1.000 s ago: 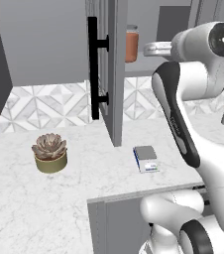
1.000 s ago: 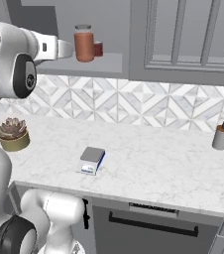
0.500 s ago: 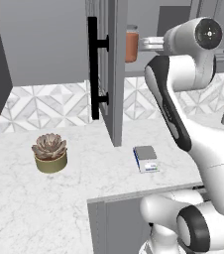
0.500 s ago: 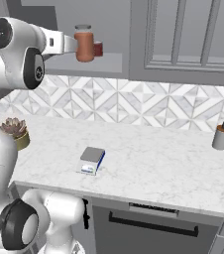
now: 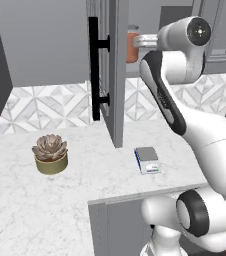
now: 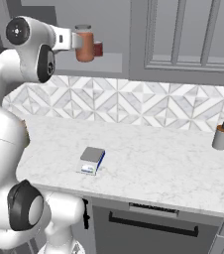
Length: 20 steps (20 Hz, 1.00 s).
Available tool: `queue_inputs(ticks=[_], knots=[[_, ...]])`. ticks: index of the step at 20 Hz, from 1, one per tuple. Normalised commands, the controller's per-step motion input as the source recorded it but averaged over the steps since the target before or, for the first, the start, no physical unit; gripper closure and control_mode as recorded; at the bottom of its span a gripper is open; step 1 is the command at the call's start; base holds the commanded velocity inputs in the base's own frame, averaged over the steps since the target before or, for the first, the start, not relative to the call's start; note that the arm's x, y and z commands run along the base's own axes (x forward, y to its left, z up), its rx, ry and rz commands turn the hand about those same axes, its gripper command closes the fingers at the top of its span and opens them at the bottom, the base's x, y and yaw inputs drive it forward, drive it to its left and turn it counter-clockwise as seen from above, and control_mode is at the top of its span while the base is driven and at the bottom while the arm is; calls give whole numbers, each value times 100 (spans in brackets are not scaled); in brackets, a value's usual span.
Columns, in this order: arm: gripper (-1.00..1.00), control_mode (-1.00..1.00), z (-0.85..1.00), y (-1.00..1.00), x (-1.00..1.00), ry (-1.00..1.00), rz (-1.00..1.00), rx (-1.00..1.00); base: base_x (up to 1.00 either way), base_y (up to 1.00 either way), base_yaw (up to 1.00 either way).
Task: Pick the honey bottle and place it on the digital scale for weighing, and close the cabinet.
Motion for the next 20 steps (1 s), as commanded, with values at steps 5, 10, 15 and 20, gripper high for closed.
queue_inputs(ticks=[5,10,15,20], knots=[[-100,-100,11,0,0,14,16,-4,0,0,0],[-100,-100,0,0,1,2,5,0,0,0,0],[-100,-100,0,0,6,0,3,0,0,0,0],[-100,-100,0,0,6,-1,0,0,0,0,0]])
